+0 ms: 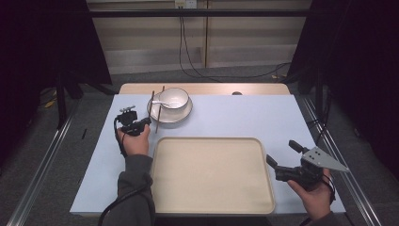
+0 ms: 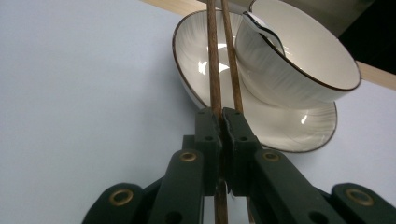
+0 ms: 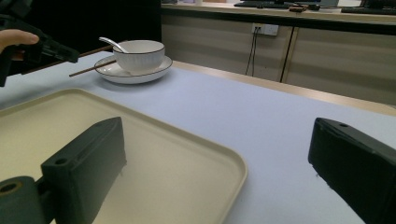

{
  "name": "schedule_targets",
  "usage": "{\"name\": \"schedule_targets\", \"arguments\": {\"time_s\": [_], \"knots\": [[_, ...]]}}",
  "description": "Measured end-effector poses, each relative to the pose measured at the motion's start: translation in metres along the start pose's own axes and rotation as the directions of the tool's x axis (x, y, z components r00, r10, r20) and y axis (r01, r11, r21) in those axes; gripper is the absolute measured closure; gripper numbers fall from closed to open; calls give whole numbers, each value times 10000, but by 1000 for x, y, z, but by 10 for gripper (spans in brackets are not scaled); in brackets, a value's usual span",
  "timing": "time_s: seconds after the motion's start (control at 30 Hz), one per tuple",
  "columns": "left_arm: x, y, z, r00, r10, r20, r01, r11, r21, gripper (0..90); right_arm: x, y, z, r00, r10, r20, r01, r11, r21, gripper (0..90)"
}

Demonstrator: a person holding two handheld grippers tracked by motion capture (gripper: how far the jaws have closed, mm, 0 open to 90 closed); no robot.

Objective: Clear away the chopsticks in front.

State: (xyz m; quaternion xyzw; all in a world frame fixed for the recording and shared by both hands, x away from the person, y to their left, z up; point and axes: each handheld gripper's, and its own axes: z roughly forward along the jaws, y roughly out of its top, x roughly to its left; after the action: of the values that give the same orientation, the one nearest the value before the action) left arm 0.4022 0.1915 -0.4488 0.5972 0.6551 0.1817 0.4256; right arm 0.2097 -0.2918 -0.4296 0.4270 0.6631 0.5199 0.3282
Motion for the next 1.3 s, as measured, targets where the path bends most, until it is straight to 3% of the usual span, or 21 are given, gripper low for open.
{"name": "schedule_targets", "arguments": {"time_s": [0.23, 0.3, 0.53, 0.7, 0.93, 1.0, 1.3], "knots": [[-2, -18, -35, 9993, -383, 30, 384, 9984, -422, 856, 0, 0, 1, 10000, 10, -37, -10, 10000, -20, 37], [-2, -22, -44, 9994, -337, -60, 334, 9982, -491, 856, 1, 0, 1, 10000, -18, -4, 18, 10000, -13, 37], [-5, -47, -62, 9986, -484, 203, 494, 9974, -516, 856, 1, 0, 1, 10000, -81, -48, 81, 10000, 31, 37], [-9, -60, -74, 9996, -238, 161, 247, 9980, -580, 857, 2, 1, 1, 9998, -194, 0, 194, 9998, -51, 37], [-13, -78, -93, 9974, -248, 679, 287, 9979, -578, 857, 2, 1, 0, 9998, -196, -39, 195, 9998, -67, 34], [-16, -85, -99, 9969, -91, 780, 133, 9985, -531, 857, 2, 1, 0, 9997, -228, -9, 228, 9997, -65, 34], [-27, -106, -118, 9872, 171, 1583, -128, 9995, -280, 856, 4, 1, 1, 9995, -324, -18, 324, 9995, -52, 34]]}}
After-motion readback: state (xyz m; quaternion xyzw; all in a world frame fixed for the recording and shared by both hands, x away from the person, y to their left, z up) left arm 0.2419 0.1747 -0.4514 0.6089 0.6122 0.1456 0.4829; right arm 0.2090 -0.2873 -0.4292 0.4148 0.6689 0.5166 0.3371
